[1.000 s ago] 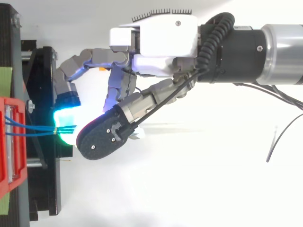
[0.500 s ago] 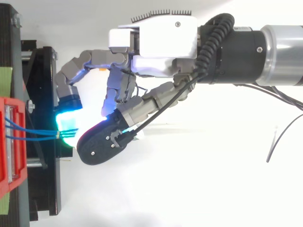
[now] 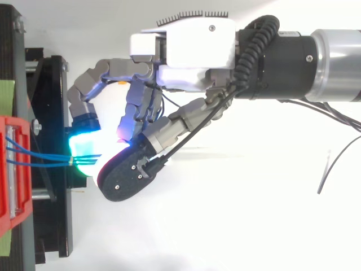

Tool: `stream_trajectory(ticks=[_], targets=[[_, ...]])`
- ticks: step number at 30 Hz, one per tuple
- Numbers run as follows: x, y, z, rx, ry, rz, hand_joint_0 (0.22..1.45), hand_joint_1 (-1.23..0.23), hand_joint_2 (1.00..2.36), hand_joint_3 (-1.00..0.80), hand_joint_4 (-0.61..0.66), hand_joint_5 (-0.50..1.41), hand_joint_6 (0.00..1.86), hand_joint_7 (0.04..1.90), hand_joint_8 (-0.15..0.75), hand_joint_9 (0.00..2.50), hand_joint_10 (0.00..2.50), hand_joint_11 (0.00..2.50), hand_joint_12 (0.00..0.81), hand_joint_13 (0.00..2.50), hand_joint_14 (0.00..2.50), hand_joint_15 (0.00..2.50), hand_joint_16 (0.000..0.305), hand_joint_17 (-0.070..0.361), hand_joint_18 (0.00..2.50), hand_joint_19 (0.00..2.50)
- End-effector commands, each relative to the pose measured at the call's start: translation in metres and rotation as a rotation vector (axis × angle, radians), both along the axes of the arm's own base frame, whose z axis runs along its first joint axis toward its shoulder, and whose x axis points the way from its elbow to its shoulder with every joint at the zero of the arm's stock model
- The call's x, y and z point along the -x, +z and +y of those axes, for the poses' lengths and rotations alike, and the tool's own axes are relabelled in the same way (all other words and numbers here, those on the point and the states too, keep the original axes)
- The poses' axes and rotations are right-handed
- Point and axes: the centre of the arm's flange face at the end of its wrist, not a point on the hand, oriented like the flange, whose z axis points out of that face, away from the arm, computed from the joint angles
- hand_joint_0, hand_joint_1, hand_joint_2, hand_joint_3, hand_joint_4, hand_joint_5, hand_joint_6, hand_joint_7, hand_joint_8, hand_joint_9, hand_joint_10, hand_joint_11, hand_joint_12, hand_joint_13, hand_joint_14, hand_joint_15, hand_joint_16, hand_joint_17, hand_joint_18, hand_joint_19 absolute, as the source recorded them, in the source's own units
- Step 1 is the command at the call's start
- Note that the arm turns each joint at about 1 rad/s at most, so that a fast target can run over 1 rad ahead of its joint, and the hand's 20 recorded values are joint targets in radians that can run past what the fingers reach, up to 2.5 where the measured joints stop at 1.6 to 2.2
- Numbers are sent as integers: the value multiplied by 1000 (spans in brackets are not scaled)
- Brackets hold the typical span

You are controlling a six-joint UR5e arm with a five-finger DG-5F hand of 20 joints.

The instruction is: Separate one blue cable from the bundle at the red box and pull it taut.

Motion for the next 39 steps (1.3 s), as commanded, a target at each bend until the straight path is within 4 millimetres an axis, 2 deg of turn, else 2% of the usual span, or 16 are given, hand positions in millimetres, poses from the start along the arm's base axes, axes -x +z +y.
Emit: stream_trajectory(ticks=[1, 9, 16, 29, 36, 39], targets=[[0, 0, 0, 0, 0, -1, 763, -929, 1000, -487, 16, -187, 889, 1117, 289, 1222, 15, 1504, 350, 1205, 25, 1253, 43, 96, 935, 813], [0, 0, 0, 0, 0, -3, 623, -911, 1000, -500, 60, -181, 877, 1039, 299, 1224, 16, 1487, 351, 1205, 25, 1251, 43, 96, 924, 821], [0, 0, -1, -2, 1, -1, 549, -794, 1000, -500, 80, -170, 839, 1086, 306, 1250, 15, 1471, 359, 1214, 23, 1243, 45, 101, 930, 814], [0, 0, -1, 0, 1, -3, 583, -630, 1000, -500, 48, -157, 818, 1102, 299, 1288, 16, 1476, 341, 1204, 23, 1246, 42, 94, 902, 826], [0, -1, -1, -2, 0, -1, 612, -631, 1008, -408, 21, -151, 823, 1130, 291, 1299, 15, 1497, 334, 1199, 23, 1243, 41, 91, 891, 824], [0, 0, -1, -2, -2, -3, 617, -710, 1011, -353, 33, -153, 826, 1133, 288, 1286, 16, 1490, 342, 1198, 23, 1246, 41, 92, 887, 827]])
